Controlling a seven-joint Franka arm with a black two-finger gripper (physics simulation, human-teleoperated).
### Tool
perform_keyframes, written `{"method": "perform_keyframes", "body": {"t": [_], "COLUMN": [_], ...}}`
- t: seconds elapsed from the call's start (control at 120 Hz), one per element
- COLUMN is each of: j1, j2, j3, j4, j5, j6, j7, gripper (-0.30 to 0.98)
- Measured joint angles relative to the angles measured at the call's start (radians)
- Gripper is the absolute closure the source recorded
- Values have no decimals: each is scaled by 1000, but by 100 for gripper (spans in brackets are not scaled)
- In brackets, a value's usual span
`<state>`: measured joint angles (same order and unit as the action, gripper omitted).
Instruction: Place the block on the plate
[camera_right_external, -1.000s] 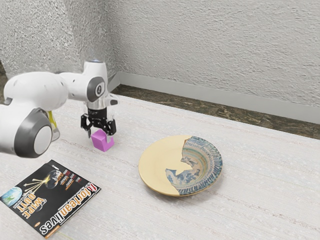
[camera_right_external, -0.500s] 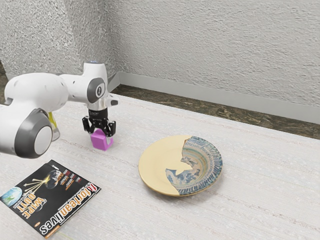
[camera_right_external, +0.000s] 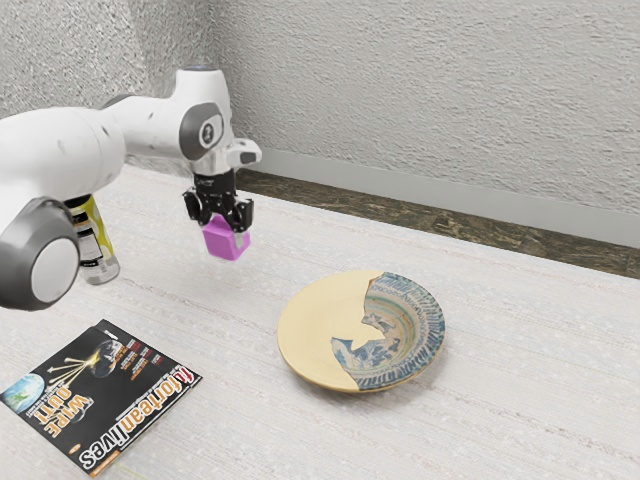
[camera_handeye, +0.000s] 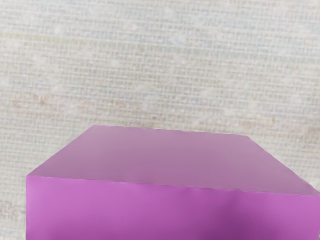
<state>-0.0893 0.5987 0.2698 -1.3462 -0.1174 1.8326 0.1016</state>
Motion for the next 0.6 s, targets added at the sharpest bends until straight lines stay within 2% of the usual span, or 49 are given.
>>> {"method": "perform_keyframes", "body": {"t": [0.275, 0.6], "j1": [-168, -330], "j2": [-162, -254], "j3": [0, -32], "j4": [-143, -264], "j5": [30, 66], "j6": [-40, -39], "j7": [-1, -17], "gripper": [29, 29]}}
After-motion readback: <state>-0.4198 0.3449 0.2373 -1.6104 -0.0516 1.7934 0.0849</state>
